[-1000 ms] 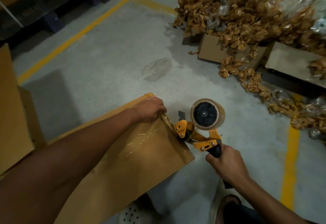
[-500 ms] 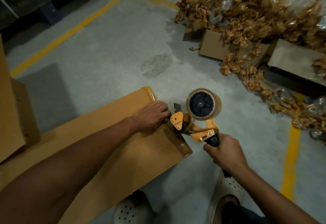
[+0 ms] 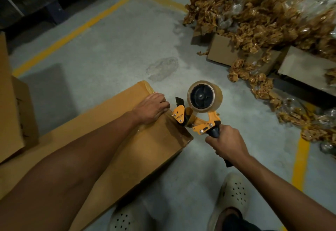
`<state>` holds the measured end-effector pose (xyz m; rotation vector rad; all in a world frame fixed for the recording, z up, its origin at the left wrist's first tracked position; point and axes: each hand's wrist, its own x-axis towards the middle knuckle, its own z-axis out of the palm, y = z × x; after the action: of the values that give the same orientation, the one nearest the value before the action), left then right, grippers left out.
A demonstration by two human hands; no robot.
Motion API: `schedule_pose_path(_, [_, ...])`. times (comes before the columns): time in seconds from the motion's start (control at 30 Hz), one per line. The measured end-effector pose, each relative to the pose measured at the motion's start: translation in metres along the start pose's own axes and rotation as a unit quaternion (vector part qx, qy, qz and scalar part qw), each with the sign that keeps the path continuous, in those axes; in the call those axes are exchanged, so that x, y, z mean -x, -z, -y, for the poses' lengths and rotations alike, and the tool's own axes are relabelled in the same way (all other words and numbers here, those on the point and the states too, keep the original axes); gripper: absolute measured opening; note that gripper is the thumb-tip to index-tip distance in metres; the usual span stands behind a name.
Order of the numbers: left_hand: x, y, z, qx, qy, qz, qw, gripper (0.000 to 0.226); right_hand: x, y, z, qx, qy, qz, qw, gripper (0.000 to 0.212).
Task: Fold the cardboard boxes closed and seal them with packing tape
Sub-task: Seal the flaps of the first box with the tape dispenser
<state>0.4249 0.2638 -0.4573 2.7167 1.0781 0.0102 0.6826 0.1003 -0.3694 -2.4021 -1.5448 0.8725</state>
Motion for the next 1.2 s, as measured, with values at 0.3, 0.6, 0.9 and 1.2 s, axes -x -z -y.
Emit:
schedule_pose_path(0.3, [0.0, 0.015, -0.022, 0.027, 0.052, 0.058, 0.997, 0.033, 0.034, 0.009, -0.034, 0.036, -0.014, -0.008, 0.999, 0.017])
schedule_pose_path(0.6, [0.02, -0.004, -0.072, 0.018, -0.004, 0.047, 0.999, 0.04, 0.037, 0.009, -0.037, 0.033, -0.022, -0.008, 0.999, 0.019])
schedule_pose_path(0.9, [0.016, 0.005, -0.087, 0.03, 0.032, 0.086, 0.995, 0.037, 0.063, 0.001, -0.053, 0.008, -0.054, -0.006, 0.998, 0.021])
schedule_pose_path(1.2, [0.039, -0.027, -0.131, 0.099, 0.036, -0.013, 0.994, 0.045, 0.074, 0.003, -0.056, 0.001, -0.065, -0.001, 0.998, 0.019])
